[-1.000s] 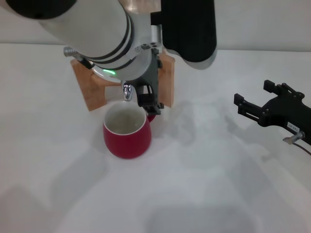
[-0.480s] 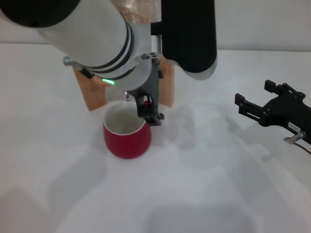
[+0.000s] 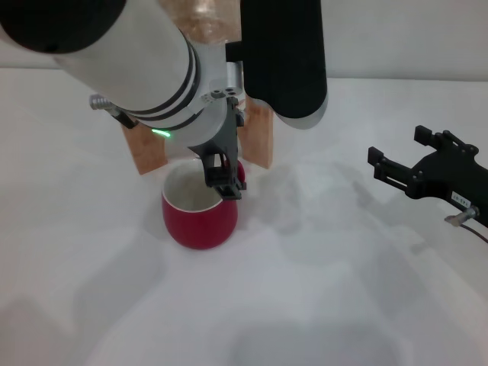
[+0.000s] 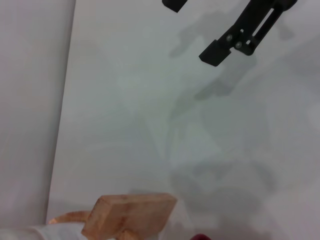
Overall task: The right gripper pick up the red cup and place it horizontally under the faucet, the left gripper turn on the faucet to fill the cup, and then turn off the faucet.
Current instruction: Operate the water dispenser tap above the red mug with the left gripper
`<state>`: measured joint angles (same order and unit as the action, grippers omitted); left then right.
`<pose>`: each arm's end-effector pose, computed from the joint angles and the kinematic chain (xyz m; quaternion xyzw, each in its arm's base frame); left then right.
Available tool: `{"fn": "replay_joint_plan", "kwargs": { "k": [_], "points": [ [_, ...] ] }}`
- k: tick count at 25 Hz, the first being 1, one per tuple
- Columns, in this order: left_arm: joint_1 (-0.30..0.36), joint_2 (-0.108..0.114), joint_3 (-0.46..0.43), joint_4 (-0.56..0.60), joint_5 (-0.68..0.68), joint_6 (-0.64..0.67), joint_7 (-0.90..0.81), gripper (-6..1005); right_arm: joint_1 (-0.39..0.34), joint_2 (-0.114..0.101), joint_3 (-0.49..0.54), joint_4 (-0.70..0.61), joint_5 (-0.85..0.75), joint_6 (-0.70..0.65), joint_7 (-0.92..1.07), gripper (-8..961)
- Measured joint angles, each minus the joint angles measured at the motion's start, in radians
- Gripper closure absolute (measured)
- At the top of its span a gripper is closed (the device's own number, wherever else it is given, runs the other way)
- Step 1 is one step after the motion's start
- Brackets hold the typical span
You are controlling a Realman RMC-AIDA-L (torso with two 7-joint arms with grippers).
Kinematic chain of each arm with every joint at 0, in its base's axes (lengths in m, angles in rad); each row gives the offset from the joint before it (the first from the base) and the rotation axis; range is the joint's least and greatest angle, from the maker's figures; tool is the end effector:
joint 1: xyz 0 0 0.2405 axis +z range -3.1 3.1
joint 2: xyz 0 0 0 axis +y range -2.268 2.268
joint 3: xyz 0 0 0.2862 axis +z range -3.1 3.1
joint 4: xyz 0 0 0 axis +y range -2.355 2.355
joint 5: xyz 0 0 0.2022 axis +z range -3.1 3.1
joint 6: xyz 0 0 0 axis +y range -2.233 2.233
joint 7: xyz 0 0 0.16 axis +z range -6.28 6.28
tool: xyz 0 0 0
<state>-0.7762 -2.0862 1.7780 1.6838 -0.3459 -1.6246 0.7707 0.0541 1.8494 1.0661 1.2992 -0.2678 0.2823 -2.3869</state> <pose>-0.0874 0.3572 -0.0470 -0.9335 0.0948 0.2760 0.2084 0.2603 0.3190 -0.0277 -0.8351 0.2555 0.2462 0.4203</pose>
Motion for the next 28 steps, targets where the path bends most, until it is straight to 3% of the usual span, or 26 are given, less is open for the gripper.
{"fn": "replay_joint_plan", "kwargs": {
  "k": [28],
  "points": [
    [-0.005, -0.002, 0.040, -0.014, 0.085, 0.042, -0.033, 110, -0.002, -0.001, -0.002, 0.001, -0.001, 0.008, 0.000, 85]
  ]
}}
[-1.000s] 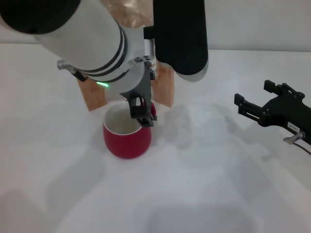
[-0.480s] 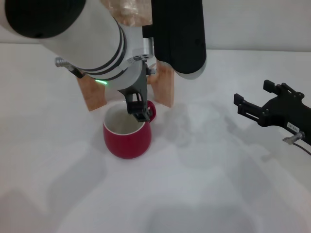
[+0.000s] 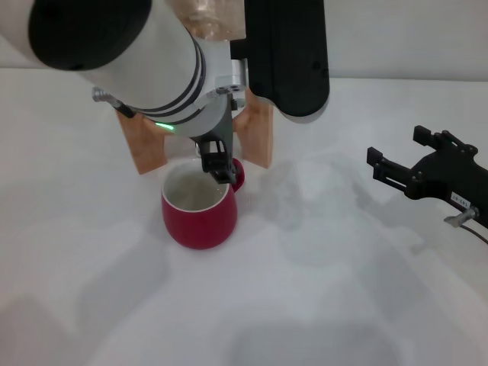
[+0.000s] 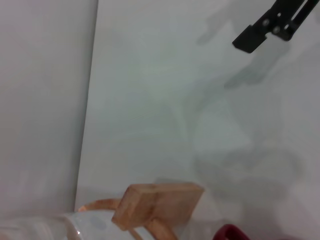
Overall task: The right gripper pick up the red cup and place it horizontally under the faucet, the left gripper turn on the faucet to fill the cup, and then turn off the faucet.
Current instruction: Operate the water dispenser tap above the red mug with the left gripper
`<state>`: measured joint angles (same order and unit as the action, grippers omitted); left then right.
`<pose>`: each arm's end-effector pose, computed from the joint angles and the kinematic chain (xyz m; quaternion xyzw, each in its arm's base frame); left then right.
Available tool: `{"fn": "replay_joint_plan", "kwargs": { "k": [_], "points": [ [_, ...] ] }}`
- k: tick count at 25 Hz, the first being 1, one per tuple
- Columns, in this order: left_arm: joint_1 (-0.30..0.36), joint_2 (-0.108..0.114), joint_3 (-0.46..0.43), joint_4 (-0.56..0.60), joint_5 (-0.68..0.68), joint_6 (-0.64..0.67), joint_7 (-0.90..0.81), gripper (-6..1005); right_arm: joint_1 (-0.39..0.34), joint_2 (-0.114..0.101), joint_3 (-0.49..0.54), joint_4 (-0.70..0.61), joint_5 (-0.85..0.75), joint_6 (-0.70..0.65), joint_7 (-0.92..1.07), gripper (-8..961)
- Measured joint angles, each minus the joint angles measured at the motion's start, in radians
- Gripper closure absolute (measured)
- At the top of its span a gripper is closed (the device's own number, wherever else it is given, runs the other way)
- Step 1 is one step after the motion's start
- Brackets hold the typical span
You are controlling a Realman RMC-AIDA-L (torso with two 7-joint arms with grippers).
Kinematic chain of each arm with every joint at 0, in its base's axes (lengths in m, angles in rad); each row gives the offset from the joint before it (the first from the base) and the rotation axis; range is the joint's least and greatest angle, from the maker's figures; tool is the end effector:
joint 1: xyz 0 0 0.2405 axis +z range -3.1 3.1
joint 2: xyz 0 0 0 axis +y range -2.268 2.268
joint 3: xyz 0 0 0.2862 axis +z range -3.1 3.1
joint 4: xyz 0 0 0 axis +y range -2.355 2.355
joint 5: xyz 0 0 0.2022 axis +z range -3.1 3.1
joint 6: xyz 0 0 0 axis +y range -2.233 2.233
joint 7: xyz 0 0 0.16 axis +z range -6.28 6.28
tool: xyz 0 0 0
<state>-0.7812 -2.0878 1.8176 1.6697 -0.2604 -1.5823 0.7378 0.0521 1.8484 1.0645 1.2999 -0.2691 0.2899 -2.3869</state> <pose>-0.0875 0.3657 -0.0475 -0.9193 0.1014 0.2915 0.2444 0.2597 0.3180 -0.0279 -0.8360 0.2536 0.2482 0.4185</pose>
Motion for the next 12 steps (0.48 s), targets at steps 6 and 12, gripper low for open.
{"fn": "replay_joint_plan", "kwargs": {
  "k": [6, 12],
  "points": [
    [-0.002, 0.000, 0.013, -0.013, 0.016, 0.012, -0.008, 109, -0.002, 0.000, 0.001, 0.001, 0.000, 0.007, 0.000, 84],
    [-0.001, 0.000, 0.016, -0.001, 0.011, 0.025, -0.005, 109, -0.003, 0.000, 0.002, 0.001, 0.000, 0.008, 0.000, 84]
  ]
}}
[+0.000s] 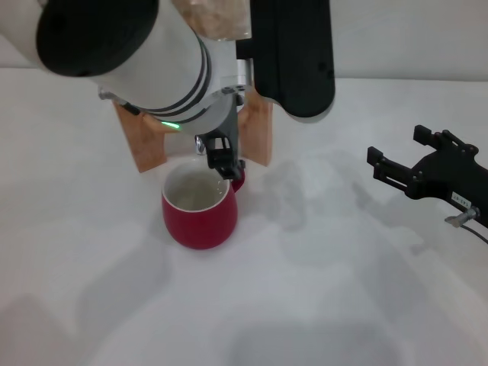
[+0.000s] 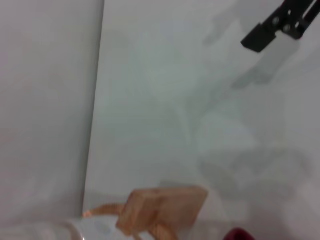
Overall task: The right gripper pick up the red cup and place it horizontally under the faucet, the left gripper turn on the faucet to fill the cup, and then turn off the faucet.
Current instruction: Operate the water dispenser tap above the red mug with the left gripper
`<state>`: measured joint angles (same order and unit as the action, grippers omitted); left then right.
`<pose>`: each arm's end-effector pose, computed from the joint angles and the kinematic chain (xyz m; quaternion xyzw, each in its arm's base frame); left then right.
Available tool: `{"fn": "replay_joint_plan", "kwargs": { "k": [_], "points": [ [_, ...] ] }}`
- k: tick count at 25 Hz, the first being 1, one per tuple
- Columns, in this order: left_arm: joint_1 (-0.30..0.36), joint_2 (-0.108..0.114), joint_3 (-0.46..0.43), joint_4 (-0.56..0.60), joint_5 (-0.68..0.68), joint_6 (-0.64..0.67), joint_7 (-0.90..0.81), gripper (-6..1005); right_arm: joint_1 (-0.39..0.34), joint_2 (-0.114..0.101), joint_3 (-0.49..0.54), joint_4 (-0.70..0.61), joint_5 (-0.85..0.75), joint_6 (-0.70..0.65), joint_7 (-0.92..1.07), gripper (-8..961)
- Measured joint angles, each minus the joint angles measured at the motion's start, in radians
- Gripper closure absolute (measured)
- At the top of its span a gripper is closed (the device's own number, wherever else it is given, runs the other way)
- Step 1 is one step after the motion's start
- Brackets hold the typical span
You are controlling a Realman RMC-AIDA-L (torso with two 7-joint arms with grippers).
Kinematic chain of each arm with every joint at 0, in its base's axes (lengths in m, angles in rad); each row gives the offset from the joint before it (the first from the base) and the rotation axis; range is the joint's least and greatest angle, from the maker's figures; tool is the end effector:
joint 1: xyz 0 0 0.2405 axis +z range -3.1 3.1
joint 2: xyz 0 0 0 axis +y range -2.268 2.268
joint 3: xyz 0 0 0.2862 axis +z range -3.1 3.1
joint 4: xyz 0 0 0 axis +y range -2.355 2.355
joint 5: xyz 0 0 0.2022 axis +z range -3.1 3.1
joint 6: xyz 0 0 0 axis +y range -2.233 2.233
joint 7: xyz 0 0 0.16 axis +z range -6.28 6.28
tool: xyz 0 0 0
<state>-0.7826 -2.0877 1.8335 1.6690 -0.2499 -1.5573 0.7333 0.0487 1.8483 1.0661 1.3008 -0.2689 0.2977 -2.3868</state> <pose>-0.0843 0.3670 -0.0498 -0.9174 0.1109 0.2874 0.2519 0.2594 0.3172 -0.0272 -0.8356 0.2530 0.2511 0.4181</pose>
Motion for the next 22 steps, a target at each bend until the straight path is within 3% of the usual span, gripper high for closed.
{"fn": "replay_joint_plan", "kwargs": {
  "k": [10, 14, 22],
  "points": [
    [0.044, 0.000, 0.010, 0.080, -0.066, 0.014, 0.004, 109, 0.000, -0.001, 0.003, -0.009, 0.005, 0.003, 0.000, 84],
    [0.113, 0.000, -0.021, 0.147, -0.114, 0.021, 0.004, 110, 0.000, -0.001, 0.003, -0.010, 0.005, 0.003, 0.000, 85],
    [0.340, 0.003, -0.141, 0.309, -0.302, 0.091, 0.002, 109, 0.000, -0.002, 0.003, -0.011, 0.003, 0.003, 0.000, 84]
  ]
}}
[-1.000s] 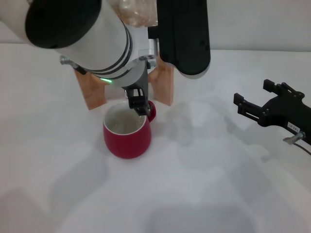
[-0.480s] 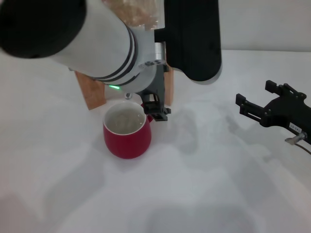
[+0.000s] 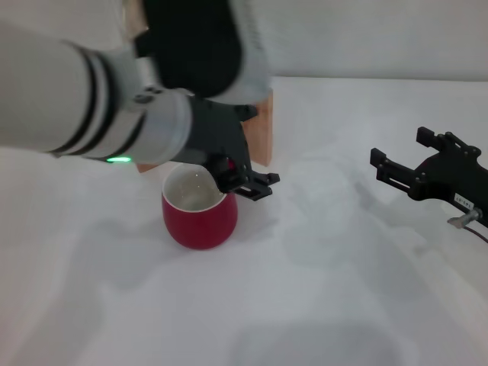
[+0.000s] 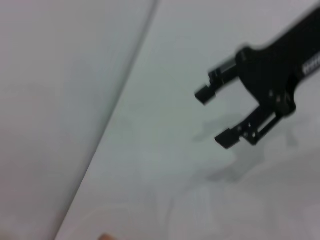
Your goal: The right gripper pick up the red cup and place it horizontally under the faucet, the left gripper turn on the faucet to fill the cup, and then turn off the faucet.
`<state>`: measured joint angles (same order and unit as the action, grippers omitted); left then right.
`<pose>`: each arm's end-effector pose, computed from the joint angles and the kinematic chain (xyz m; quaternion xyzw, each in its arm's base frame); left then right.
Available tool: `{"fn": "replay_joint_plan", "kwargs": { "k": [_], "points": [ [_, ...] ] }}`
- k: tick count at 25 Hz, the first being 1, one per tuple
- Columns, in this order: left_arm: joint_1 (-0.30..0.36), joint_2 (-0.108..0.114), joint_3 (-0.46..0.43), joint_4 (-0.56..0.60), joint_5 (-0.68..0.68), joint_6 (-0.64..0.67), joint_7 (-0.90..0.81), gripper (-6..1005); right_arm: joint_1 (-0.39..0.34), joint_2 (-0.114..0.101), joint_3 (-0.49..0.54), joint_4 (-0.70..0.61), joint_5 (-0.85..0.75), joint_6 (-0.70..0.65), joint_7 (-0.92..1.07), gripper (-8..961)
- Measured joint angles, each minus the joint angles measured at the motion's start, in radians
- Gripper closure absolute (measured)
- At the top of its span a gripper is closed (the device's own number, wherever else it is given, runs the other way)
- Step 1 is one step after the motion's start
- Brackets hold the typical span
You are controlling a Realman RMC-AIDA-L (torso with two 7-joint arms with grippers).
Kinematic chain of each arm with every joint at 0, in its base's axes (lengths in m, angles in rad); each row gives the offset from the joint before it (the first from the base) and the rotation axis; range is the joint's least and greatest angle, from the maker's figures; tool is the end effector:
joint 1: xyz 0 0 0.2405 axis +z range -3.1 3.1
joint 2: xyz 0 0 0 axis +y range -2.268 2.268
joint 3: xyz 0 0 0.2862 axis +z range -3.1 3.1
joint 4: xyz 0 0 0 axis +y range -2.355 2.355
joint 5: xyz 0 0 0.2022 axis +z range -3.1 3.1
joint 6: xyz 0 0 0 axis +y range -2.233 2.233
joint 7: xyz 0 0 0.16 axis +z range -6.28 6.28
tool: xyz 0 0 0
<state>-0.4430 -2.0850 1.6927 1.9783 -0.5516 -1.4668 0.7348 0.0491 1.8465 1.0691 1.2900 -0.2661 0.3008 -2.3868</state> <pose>-0.1003 0.3161 -0.0178 -0.9639 0.0107 0.0910 0.2501 0.2632 0.3175 -0.0265 -0.8347 0.2558 0.2482 0.4198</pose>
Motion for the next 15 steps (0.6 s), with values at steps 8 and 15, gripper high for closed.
{"fn": "replay_joint_plan", "kwargs": {
  "k": [8, 15],
  "points": [
    [0.175, 0.002, -0.187, 0.015, -0.332, 0.021, 0.067, 110, 0.000, -0.003, 0.000, 0.000, -0.001, 0.000, 0.000, 85],
    [0.271, 0.003, -0.372, -0.102, -0.631, 0.015, 0.137, 109, -0.002, -0.003, 0.000, 0.000, -0.002, 0.001, 0.000, 84]
  ]
}}
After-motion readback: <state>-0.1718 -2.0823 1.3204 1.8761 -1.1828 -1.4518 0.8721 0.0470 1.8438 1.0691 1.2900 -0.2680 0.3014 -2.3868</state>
